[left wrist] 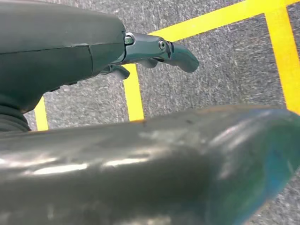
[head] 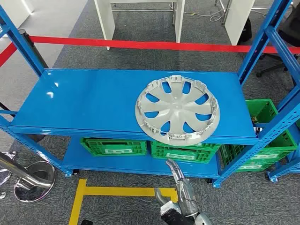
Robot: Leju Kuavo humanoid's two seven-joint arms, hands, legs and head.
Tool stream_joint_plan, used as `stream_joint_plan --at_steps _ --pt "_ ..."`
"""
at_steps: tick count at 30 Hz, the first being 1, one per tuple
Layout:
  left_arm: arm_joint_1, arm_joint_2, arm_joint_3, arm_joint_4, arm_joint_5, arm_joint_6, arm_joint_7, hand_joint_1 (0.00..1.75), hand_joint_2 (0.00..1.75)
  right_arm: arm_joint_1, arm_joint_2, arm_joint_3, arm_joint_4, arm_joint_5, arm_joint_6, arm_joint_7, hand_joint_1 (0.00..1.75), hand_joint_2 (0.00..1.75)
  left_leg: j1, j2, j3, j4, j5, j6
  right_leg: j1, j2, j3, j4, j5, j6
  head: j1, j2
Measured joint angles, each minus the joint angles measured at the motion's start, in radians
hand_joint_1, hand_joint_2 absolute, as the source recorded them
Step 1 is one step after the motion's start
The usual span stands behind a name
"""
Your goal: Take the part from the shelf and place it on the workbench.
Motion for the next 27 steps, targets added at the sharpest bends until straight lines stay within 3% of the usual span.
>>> stream_joint_plan --at_steps 14,27 --pt "-0.003 -0.003 -0.009 0.0 -0.042 -0.009 0.045 0.0 0.0 0.064 0.134 -0.215 -0.149 0.375 -0.061 -0.133 0.0 1.75 0.0 0.0 0.0 0.0 0.0 0.0 0.0 0.0 0.0 0.0 0.0 0.0 0.0 0.0" --pt "-0.016 -0.012 -0.024 0.0 -0.092 -0.041 0.077 0.0 0.0 0.046 0.232 -0.345 -0.211 0.725 -0.084 -0.213 0.0 1.75 0.0 0.0 0.0 0.0 0.0 0.0 0.0 0.001 0.0 0.0 0.0 0.0 0.0 0.0"
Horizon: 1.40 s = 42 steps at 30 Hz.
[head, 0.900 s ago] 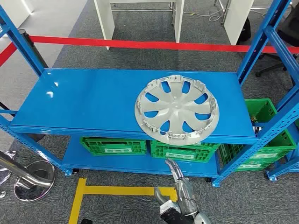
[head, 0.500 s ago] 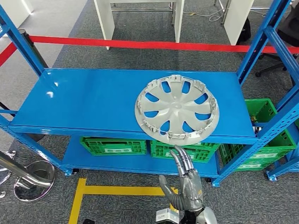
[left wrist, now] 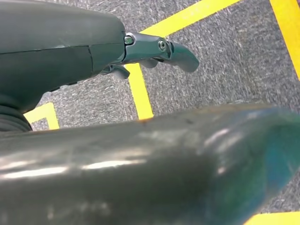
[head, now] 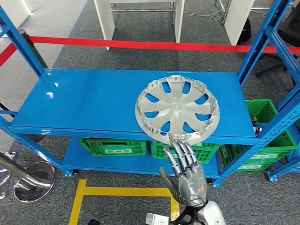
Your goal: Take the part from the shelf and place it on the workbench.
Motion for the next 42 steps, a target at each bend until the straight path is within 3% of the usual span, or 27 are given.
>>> stream_joint_plan --at_steps 8,18,31,42 --pt "-0.024 -0.002 -0.021 0.0 -0.043 -0.035 0.028 0.0 0.0 -0.092 0.0 0.005 0.047 0.208 -0.007 0.117 0.0 1.75 0.0 0.0 0.0 0.0 0.0 0.0 0.0 0.0 0.0 0.0 0.0 0.0 0.0 0.0" --pt "-0.039 -0.003 -0.035 0.0 -0.074 -0.061 0.061 0.0 0.0 -0.197 -0.056 0.113 0.157 0.305 -0.008 0.342 0.0 1.75 0.0 0.0 0.0 0.0 0.0 0.0 0.0 0.0 0.0 0.0 0.0 0.0 0.0 0.0" --pt "-0.04 -0.003 -0.036 0.0 -0.075 -0.061 0.071 0.0 0.0 -0.231 -0.08 0.158 0.214 0.307 -0.008 0.366 0.0 1.75 0.0 0.0 0.0 0.0 0.0 0.0 0.0 0.0 0.0 0.0 0.0 0.0 0.0 0.0" --pt "-0.042 0.004 -0.034 0.0 -0.066 -0.055 0.123 0.0 0.0 -0.273 -0.116 0.233 0.274 0.316 -0.008 0.467 0.0 1.75 0.0 0.0 0.0 0.0 0.0 0.0 0.0 0.0 0.0 0.0 0.0 0.0 0.0 0.0"
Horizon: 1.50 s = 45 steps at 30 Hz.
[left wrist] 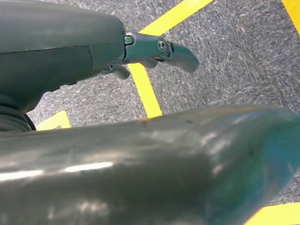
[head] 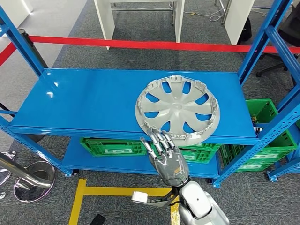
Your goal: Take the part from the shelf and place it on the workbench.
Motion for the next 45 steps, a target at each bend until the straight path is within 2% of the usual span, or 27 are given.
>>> stream_joint_plan --at_steps 13,25,45 --pt "-0.018 0.001 -0.017 0.0 0.02 -0.005 0.004 0.0 0.0 -0.091 -0.035 0.073 0.173 0.042 0.0 0.129 0.0 1.75 0.0 0.0 0.0 0.0 0.0 0.0 0.0 0.0 0.0 0.0 0.0 0.0 0.0 0.0" --pt "-0.028 -0.01 -0.033 0.0 0.012 -0.019 0.004 0.0 0.0 -0.168 -0.042 0.104 0.312 0.044 0.0 0.187 0.0 1.75 0.0 0.0 0.0 0.001 0.0 0.0 0.0 0.001 0.0 0.0 0.0 0.0 0.0 0.0" --pt "-0.032 -0.025 -0.039 0.0 0.006 -0.026 0.004 0.0 0.0 -0.239 -0.042 0.114 0.416 0.026 0.0 0.23 0.0 1.75 0.0 0.0 0.0 0.001 0.0 0.0 0.0 0.001 0.0 0.0 0.0 0.0 0.0 0.0"
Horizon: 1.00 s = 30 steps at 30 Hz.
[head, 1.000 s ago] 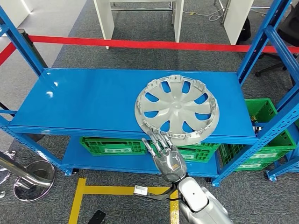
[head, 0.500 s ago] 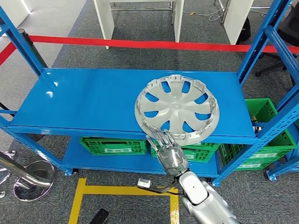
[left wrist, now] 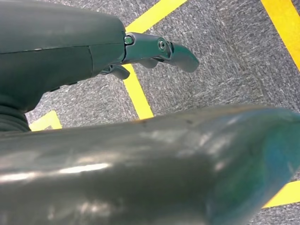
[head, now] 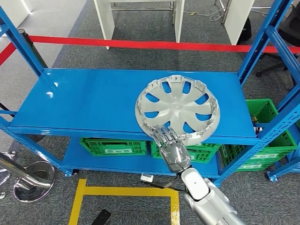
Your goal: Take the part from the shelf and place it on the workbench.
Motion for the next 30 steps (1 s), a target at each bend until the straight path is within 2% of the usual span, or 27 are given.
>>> stream_joint_plan --at_steps 16,20,30 --pt "0.0 -0.006 -0.002 0.0 -0.007 -0.003 0.0 0.0 0.0 -0.05 0.011 0.0 0.097 -0.005 0.0 0.023 0.0 1.75 0.0 0.0 0.0 0.0 0.0 0.0 0.0 0.0 0.0 0.0 0.0 0.0 0.0 0.0" --pt "-0.001 -0.007 -0.002 0.0 -0.008 -0.003 0.0 0.0 1.75 -0.064 0.017 0.0 0.13 -0.005 0.0 0.035 0.0 1.75 0.0 0.0 0.0 0.0 0.0 0.0 0.0 0.0 0.0 0.0 0.0 0.0 0.0 0.0" --pt "-0.001 -0.009 -0.002 0.0 -0.012 -0.004 0.005 0.0 1.75 -0.078 0.024 -0.008 0.163 -0.002 0.0 0.041 0.0 1.75 0.0 0.0 0.0 0.001 0.0 0.0 0.0 0.0 0.0 0.0 0.0 0.0 0.0 0.0"
